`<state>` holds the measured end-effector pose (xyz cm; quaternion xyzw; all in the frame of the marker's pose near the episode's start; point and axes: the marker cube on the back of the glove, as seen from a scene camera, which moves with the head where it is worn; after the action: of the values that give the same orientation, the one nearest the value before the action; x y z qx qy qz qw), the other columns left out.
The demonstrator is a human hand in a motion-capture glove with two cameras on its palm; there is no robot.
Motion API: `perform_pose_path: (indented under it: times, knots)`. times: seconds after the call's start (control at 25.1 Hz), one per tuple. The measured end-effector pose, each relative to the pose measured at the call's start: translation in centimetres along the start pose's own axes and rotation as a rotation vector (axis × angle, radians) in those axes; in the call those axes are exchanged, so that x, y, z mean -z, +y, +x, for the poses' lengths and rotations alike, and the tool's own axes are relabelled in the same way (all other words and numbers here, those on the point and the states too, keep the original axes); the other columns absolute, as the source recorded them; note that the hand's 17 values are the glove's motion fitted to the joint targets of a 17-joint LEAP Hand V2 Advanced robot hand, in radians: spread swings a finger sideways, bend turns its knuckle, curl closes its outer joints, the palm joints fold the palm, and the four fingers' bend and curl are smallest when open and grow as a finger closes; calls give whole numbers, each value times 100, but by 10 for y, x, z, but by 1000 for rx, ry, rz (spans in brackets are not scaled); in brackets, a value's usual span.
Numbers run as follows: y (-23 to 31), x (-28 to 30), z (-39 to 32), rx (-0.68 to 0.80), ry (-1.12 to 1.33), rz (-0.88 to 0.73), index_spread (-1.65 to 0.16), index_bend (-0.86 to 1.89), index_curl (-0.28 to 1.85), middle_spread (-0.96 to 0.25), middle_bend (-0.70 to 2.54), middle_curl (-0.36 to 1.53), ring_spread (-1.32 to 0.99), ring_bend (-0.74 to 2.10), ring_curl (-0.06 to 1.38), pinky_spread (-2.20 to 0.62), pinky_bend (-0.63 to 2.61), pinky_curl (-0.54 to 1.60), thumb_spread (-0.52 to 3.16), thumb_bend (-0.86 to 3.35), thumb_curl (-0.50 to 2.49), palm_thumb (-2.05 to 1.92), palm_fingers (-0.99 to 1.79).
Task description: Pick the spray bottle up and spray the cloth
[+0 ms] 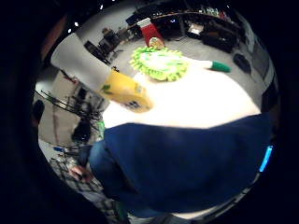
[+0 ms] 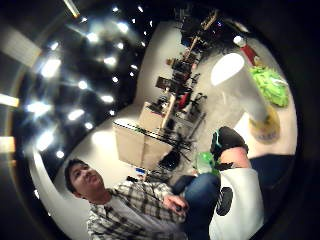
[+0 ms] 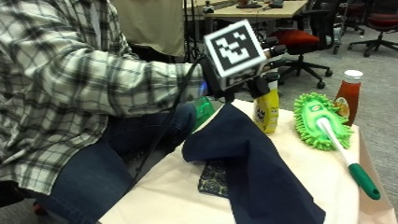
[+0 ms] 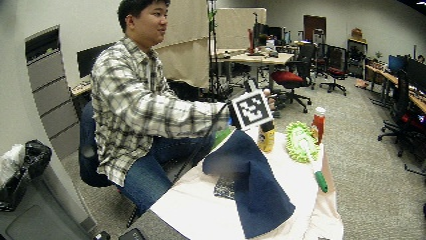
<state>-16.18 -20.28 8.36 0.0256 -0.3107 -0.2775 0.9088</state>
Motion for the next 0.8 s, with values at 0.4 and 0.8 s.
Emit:
perform_pose_path:
  times: [0.4, 0.8]
  knots:
    - [144, 71, -11, -297, 585, -116, -35, 22, 25, -8, 16, 36, 7, 34, 34, 19, 37, 36, 93, -9, 57, 72, -1]
    - [324, 51, -62, -473, 775, -107, -36, 22, 29, -9, 17, 33, 11, 28, 31, 20, 34, 35, 107, -4, 49, 51, 1]
